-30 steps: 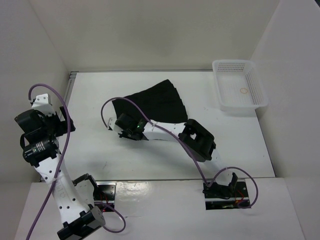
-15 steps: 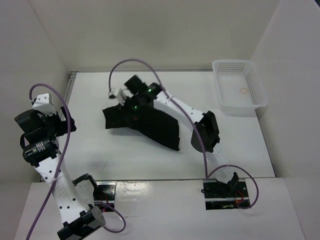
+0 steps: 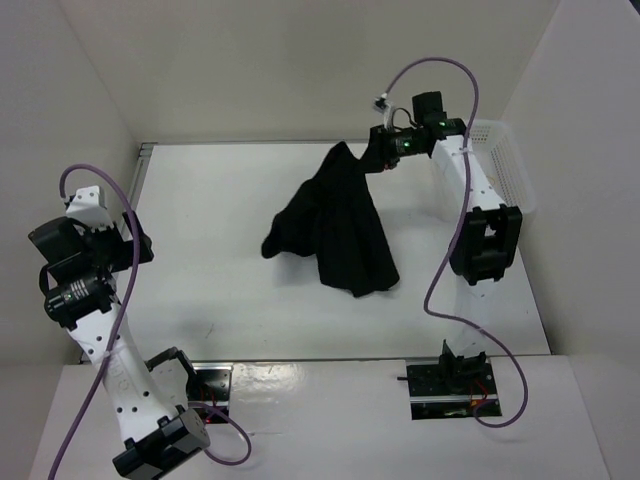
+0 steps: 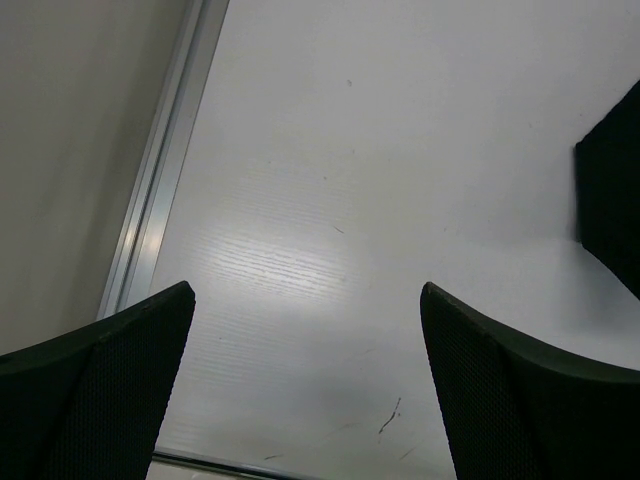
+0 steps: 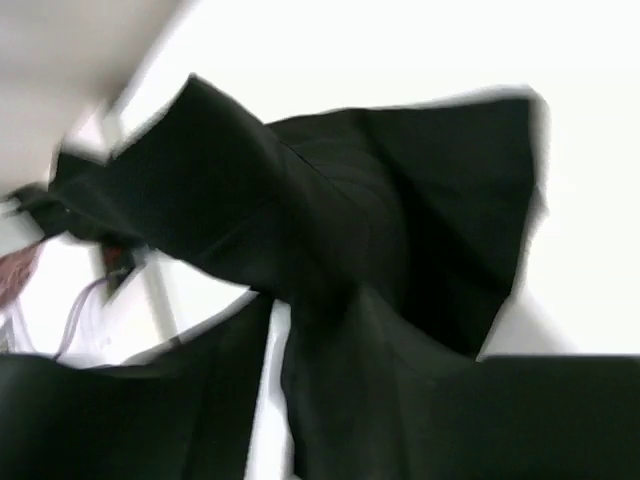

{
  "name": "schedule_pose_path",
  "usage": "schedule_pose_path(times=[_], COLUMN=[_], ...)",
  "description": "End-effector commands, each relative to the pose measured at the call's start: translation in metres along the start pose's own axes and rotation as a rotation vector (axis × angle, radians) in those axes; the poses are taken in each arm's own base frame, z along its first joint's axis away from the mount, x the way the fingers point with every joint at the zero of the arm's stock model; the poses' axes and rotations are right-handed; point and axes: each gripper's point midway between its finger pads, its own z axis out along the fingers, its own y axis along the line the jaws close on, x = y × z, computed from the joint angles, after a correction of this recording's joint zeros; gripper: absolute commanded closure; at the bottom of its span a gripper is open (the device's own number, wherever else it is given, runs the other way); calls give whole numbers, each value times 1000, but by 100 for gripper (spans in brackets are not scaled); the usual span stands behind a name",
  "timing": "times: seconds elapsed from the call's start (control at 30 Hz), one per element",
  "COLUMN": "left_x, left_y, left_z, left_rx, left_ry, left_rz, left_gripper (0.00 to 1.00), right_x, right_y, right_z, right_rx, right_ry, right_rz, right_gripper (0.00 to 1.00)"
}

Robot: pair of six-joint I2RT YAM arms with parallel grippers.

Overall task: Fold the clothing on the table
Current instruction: Flatten the skirt out

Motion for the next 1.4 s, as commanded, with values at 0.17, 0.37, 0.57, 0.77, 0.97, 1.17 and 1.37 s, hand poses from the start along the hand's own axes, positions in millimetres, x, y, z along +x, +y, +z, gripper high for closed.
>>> schedule_pose_path(times=[0.17,0.37,0.57,0.77,0.97,1.17,1.37], left_x=[0,0,-1,-1,-2,2,0], left_y=[-4,-4,-5,-5,-7,-7,-11], left_z=[4,4,4,4,1,3,1], left_rx=[39,39,49,49,56,58,74], left_ry=[-5,-6,-7,-7,-17,-8,-20], left_rz=[19,28,28,28,32,28,41], left_gripper=[1,1,1,1,1,1,1], right_x=[45,21,34,56,41,36,64], right_y=[-170,-79,-37,-16,-22,-25,-48], right_z=[-26,-5,25,53,18,-26,-38], right_rx=[796,774,709,640,753,818,846], right_ry=[69,75,134,221,166,90,122], right_rz=[193,-165,-334,-393,-398,-342,-254], right_gripper=[19,17,17,17,17,17,19])
